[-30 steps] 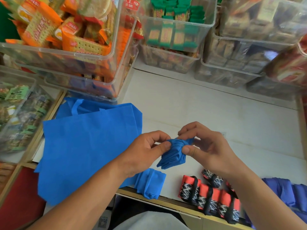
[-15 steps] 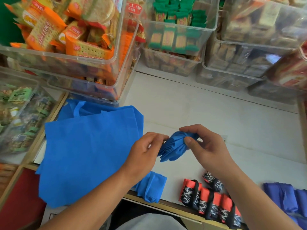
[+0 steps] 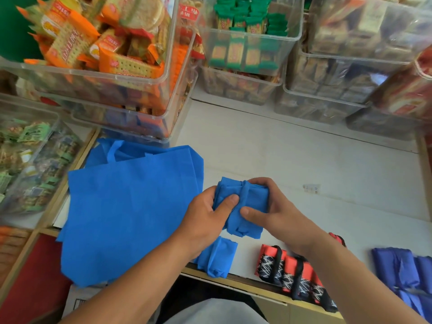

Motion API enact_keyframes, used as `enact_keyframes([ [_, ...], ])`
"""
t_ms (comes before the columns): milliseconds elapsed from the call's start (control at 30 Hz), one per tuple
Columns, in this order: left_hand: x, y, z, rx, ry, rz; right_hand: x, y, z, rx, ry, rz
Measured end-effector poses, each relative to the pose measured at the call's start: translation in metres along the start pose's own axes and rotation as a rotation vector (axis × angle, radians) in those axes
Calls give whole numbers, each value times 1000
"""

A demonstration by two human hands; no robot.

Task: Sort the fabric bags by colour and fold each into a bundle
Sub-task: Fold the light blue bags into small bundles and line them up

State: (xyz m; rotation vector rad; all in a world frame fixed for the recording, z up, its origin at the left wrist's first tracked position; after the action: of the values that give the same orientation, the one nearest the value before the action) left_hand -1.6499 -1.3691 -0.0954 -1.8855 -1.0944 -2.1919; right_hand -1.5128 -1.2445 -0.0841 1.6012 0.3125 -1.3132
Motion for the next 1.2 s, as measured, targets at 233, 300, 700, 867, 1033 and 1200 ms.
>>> enact_keyframes([
  [233,-2,14,-2,-224,103,-14,5,9,5,111,-101,-11],
  [300,-5,17,1,-201,46,29,8,12,13,134,-63,-13],
  [700,-64,-10,-24,-57,-295,-157,54,-15,17,439,34,151],
  [867,-119,3,-82,143,-692,-169,102,-46,16,540,1,166],
  [1033,-157,15,-120,22,-1041,-193,141,-78,26,403,166,246],
  [1200,-186,20,-143,-132,-1200,-189,147,-83,28,415,776,1],
])
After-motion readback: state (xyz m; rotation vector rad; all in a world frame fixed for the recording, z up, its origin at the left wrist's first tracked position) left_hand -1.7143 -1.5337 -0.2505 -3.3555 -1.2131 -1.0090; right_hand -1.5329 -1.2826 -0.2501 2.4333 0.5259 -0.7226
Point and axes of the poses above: each hand's wrist, its own y-axis away from the middle knuckle, its own z-axis out of the palm, x = y × z, the point moved 2 cm from there along -y, towards the middle knuckle, and after that the axes turned 2 degrees about -y, right-handed, at the moved point
